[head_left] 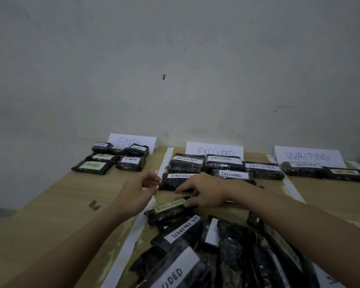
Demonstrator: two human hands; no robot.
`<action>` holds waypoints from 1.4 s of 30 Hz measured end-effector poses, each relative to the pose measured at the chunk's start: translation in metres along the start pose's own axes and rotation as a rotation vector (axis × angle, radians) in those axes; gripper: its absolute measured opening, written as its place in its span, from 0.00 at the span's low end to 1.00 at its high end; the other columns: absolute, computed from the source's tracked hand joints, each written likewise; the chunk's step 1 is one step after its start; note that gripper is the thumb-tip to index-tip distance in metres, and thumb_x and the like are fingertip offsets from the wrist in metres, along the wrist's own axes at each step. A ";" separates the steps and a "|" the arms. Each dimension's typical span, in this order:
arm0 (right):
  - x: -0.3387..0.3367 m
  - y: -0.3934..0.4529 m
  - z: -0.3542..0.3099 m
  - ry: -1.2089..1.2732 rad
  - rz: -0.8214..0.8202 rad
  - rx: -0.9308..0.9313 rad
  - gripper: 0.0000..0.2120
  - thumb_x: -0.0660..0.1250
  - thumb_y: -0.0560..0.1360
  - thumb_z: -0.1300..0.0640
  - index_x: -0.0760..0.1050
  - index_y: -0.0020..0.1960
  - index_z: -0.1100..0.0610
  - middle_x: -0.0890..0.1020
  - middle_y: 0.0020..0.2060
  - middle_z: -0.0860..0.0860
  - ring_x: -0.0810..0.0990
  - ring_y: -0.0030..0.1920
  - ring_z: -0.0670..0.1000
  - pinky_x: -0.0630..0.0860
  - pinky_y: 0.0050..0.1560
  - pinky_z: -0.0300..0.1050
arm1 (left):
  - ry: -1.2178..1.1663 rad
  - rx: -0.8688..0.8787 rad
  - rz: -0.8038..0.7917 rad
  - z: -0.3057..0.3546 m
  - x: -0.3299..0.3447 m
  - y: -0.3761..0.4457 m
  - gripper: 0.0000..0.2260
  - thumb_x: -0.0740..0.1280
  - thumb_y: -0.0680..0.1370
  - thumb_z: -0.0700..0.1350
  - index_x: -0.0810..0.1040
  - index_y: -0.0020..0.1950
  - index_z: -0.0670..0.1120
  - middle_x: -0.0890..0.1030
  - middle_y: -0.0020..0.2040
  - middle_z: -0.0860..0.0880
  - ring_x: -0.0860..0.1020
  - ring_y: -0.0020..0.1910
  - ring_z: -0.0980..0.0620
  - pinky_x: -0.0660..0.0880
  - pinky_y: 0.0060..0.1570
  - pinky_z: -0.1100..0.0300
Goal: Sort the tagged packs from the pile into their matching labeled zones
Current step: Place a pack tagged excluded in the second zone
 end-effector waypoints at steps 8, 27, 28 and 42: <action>0.003 0.001 0.003 0.011 0.213 -0.019 0.15 0.71 0.72 0.54 0.80 0.57 0.55 0.76 0.47 0.49 0.71 0.44 0.44 0.64 0.43 0.34 | 0.116 -0.325 -0.152 -0.010 -0.006 -0.021 0.13 0.62 0.78 0.51 0.77 0.51 0.42 0.82 0.46 0.42 0.78 0.35 0.49 0.71 0.30 0.61; -0.007 -0.004 -0.013 0.022 -0.065 -0.075 0.16 0.69 0.73 0.56 0.76 0.60 0.50 0.76 0.54 0.44 0.73 0.50 0.42 0.69 0.51 0.37 | 0.070 -0.168 -0.095 -0.009 0.004 -0.006 0.17 0.64 0.77 0.40 0.70 0.66 0.45 0.76 0.60 0.49 0.76 0.54 0.50 0.72 0.47 0.61; -0.007 -0.004 -0.017 0.056 -0.145 -0.073 0.19 0.70 0.72 0.56 0.75 0.62 0.48 0.76 0.57 0.44 0.73 0.54 0.44 0.70 0.55 0.39 | 0.072 -0.142 -0.088 -0.007 0.003 -0.007 0.16 0.64 0.77 0.40 0.71 0.65 0.45 0.76 0.59 0.49 0.76 0.53 0.51 0.72 0.44 0.62; -0.024 -0.023 -0.013 0.463 0.087 0.000 0.08 0.69 0.73 0.62 0.78 0.49 0.51 0.78 0.43 0.48 0.76 0.45 0.45 0.73 0.47 0.38 | -0.399 -0.175 -0.223 0.016 -0.022 -0.022 0.19 0.53 0.80 0.52 0.78 0.53 0.42 0.82 0.49 0.45 0.79 0.48 0.48 0.73 0.45 0.57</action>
Point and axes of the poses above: each hand's wrist, its own y-axis towards the middle knuckle, its own x-axis out of the palm, z = x × y, the point moved 1 cm from there along y, towards the middle knuckle
